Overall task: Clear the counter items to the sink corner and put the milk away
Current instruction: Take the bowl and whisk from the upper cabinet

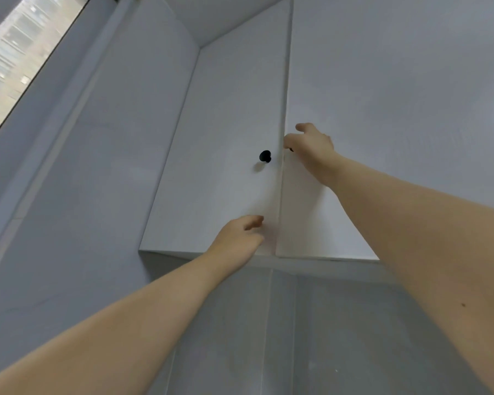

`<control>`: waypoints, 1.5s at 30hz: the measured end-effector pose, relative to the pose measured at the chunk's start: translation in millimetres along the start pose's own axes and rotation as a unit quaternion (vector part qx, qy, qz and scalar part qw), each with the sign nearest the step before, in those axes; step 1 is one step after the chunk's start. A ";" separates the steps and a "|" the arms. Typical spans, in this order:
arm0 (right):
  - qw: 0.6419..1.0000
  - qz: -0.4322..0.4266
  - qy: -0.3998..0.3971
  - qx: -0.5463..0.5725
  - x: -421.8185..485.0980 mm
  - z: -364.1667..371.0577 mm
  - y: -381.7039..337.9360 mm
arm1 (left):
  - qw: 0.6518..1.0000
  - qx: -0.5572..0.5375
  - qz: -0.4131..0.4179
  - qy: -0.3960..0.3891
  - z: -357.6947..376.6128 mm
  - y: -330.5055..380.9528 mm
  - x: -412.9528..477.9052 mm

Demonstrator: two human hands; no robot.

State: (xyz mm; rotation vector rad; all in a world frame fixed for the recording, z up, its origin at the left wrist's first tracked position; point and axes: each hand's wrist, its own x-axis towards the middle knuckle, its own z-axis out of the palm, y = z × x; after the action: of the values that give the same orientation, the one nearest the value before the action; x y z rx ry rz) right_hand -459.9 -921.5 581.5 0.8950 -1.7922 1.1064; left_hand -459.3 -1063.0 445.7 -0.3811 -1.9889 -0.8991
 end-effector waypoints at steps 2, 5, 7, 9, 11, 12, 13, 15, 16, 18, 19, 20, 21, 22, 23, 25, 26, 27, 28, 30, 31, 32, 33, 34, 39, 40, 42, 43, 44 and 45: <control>1.000 0.002 -0.008 0.020 -1.4 -1.6 -5.0 | 0.997 -0.061 -0.036 -0.007 1.7 5.9 -5.4; 0.999 0.004 -0.019 0.043 -6.3 -4.0 -17.3 | 0.979 -0.176 -0.099 -0.037 -0.8 13.2 -9.4; 0.998 0.008 -0.021 0.054 -6.2 -5.9 -22.7 | 0.949 -0.278 -0.135 -0.060 0.6 22.6 -11.8; 0.997 -0.002 -0.014 0.070 -9.0 -8.9 -30.1 | 0.924 -0.347 -0.153 -0.050 3.0 31.8 -13.2; 0.996 -0.032 -0.010 0.083 -14.2 -9.4 -35.0 | 0.917 -0.367 -0.156 -0.027 3.4 38.0 -15.6; 0.996 -0.040 -0.008 0.075 -16.3 -10.6 -37.5 | 0.918 -0.364 -0.155 -0.020 1.4 41.4 -17.6; 0.997 -0.051 -0.012 0.060 -21.1 -12.4 -40.7 | 0.923 -0.355 -0.150 -0.015 -0.8 43.2 -18.9; 0.995 -0.089 -0.035 -0.003 -37.8 -18.6 -44.4 | 0.929 -0.342 -0.141 -0.003 -4.7 46.0 -20.8; 0.992 -0.107 -0.050 -0.041 -48.9 -23.2 -43.1 | 0.929 -0.341 -0.142 0.004 -5.4 48.0 -23.4; 0.979 -0.126 -0.101 -0.121 -71.2 -31.8 -34.3 | 0.931 -0.336 -0.141 0.020 -5.1 50.6 -26.5; 0.967 -0.141 -0.120 -0.175 -82.7 -35.8 -26.9 | 0.930 -0.336 -0.144 0.026 -5.0 51.1 -28.5; 0.949 -0.163 -0.131 -0.235 -93.5 -38.4 -18.8 | 0.929 -0.339 -0.148 0.032 -5.3 50.7 -29.8; 0.930 -0.185 -0.136 -0.286 -104.4 -40.8 -11.9 | 0.925 -0.345 -0.151 0.037 -4.7 50.4 -32.2; 0.916 -0.201 -0.140 -0.317 -113.3 -42.1 -6.8 | 0.922 -0.352 -0.154 0.046 -4.4 50.3 -34.1; 0.909 -0.204 -0.143 -0.335 -121.7 -43.8 -3.6 | 0.920 -0.356 -0.155 0.058 -4.1 51.3 -36.0; 0.901 -0.196 -0.141 -0.359 -133.9 -50.6 -0.6 | 0.915 -0.363 -0.157 0.084 -4.4 60.6 -38.1; 0.890 -0.194 -0.138 -0.388 -140.7 -55.3 -1.6 | 0.912 -0.365 -0.160 0.095 -4.9 68.0 -41.8; 0.877 -0.195 -0.131 -0.419 -145.3 -57.9 -2.0 | 0.913 -0.361 -0.160 0.103 -6.4 74.6 -44.8; 0.863 -0.194 -0.124 -0.449 -150.0 -60.6 -4.2 | 0.916 -0.353 -0.159 0.109 -9.1 82.1 -49.5; 0.847 -0.181 -0.116 -0.486 -161.3 -63.0 -11.8 | 0.923 -0.329 -0.156 0.123 -16.5 95.6 -62.6; 0.846 -0.174 -0.106 -0.492 -165.9 -61.8 -14.1 | 0.925 -0.321 -0.155 0.131 -19.8 99.7 -67.5; 0.848 -0.169 -0.092 -0.494 -170.1 -61.1 -16.4 | 0.926 -0.315 -0.153 0.137 -23.0 104.7 -72.7; 0.851 -0.168 -0.076 -0.491 -174.9 -61.6 -19.9 | 0.929 -0.307 -0.151 0.143 -26.6 110.8 -77.9; 0.854 -0.166 -0.063 -0.488 -179.4 -60.7 -23.4 | 0.930 -0.299 -0.151 0.148 -29.4 115.4 -82.9; 0.886 -0.138 -0.025 -0.442 -199.1 -62.6 -50.1 | 0.938 -0.278 -0.131 0.163 -45.4 144.4 -105.8; 0.889 -0.131 -0.017 -0.438 -201.0 -64.8 -55.1 | 0.939 -0.275 -0.128 0.165 -48.3 151.3 -110.8; 0.895 -0.112 -0.002 -0.433 -205.9 -71.1 -63.3 | 0.942 -0.267 -0.123 0.161 -53.2 164.6 -121.4; 0.896 -0.103 0.004 -0.432 -206.8 -73.1 -64.4 | 0.944 -0.264 -0.121 0.158 -54.3 167.9 -124.1; 0.896 -0.092 0.010 -0.433 -209.2 -76.9 -68.4 | 0.946 -0.258 -0.120 0.154 -57.2 173.5 -127.8; 0.896 -0.083 0.011 -0.435 -211.2 -79.9 -70.8 | 0.948 -0.253 -0.118 0.154 -58.9 177.8 -130.4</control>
State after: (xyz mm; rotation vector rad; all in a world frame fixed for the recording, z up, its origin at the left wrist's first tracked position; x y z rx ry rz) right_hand -290.7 -842.9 435.8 0.4540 -1.8684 0.1263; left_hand -249.9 -972.9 436.6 -0.2675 -1.5198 -1.5320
